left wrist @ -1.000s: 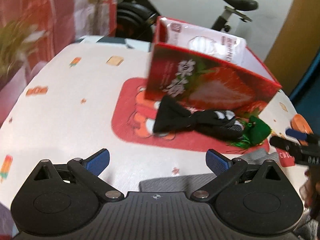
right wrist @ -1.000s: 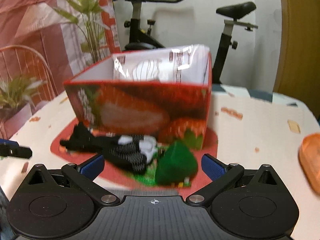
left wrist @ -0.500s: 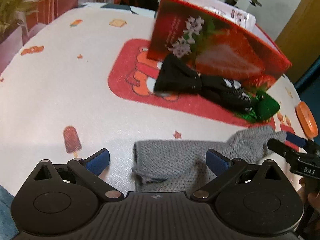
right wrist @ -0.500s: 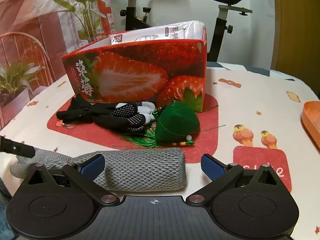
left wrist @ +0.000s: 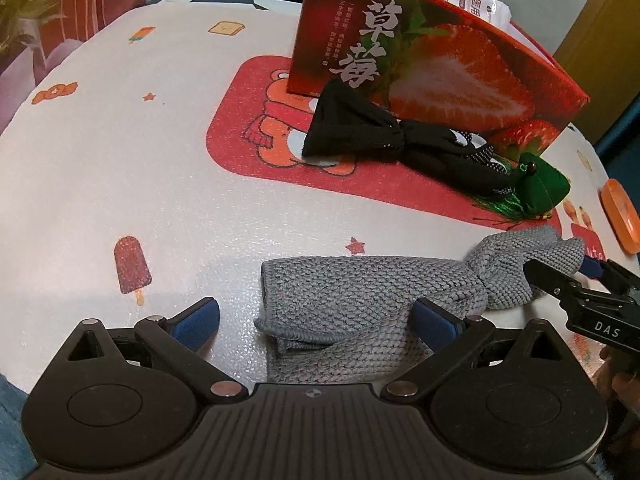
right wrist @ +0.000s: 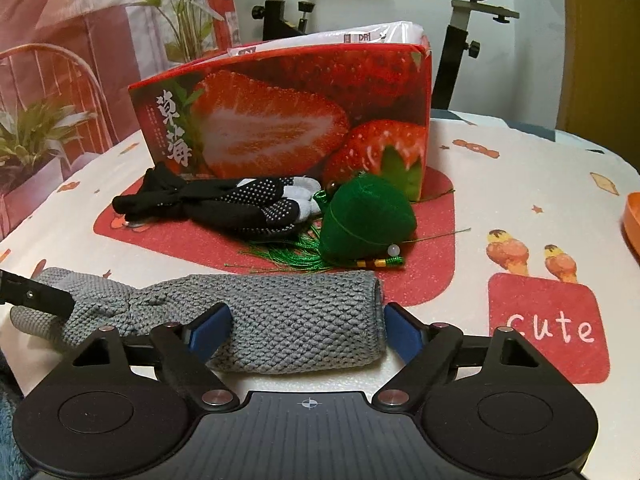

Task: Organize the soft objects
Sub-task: 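Close the left gripper on the grey cloth while the right gripper grasps it, then lift the grey cloth with both grippers over the red box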

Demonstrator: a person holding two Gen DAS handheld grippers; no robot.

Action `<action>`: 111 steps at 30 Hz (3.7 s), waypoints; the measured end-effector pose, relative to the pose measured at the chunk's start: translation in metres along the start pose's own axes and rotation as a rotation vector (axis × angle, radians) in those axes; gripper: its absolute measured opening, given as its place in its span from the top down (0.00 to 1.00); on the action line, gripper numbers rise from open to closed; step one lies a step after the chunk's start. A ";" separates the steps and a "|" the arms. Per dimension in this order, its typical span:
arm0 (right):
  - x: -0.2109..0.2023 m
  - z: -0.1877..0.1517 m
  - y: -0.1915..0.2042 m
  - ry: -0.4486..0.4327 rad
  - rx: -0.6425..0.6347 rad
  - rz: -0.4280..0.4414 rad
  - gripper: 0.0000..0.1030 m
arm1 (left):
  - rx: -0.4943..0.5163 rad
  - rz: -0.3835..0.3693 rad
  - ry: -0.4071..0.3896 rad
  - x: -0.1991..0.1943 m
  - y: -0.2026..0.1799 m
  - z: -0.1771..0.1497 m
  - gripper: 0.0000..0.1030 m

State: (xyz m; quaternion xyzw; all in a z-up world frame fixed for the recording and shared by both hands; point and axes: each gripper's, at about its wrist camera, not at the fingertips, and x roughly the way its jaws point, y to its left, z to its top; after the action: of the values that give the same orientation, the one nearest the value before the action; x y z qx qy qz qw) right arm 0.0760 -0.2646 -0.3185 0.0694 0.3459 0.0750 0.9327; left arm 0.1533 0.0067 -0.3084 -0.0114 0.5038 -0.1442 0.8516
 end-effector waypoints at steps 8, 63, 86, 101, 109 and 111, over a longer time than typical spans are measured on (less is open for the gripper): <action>-0.001 -0.002 0.001 -0.012 -0.008 -0.003 0.21 | 0.018 0.011 -0.002 0.000 -0.002 0.000 0.00; -0.071 0.101 0.012 -0.280 -0.060 0.145 0.80 | 0.073 -0.094 -0.455 -0.102 -0.002 0.074 0.86; 0.021 0.212 -0.011 -0.125 -0.198 -0.041 0.81 | 0.245 -0.058 -0.376 -0.011 -0.065 0.203 0.87; 0.077 0.217 -0.031 0.045 -0.074 -0.009 0.81 | 0.406 0.005 -0.167 0.047 -0.075 0.213 0.86; 0.096 0.224 -0.033 0.153 -0.072 -0.014 0.81 | 0.396 -0.009 -0.103 0.059 -0.070 0.222 0.86; 0.103 0.225 -0.032 0.189 -0.086 -0.014 0.82 | 0.404 -0.008 -0.097 0.060 -0.071 0.222 0.86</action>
State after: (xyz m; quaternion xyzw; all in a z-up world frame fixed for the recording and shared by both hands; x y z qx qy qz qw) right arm 0.3037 -0.2944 -0.2205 0.0197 0.4294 0.0892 0.8985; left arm 0.3546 -0.1043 -0.2390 0.1504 0.4230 -0.2450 0.8593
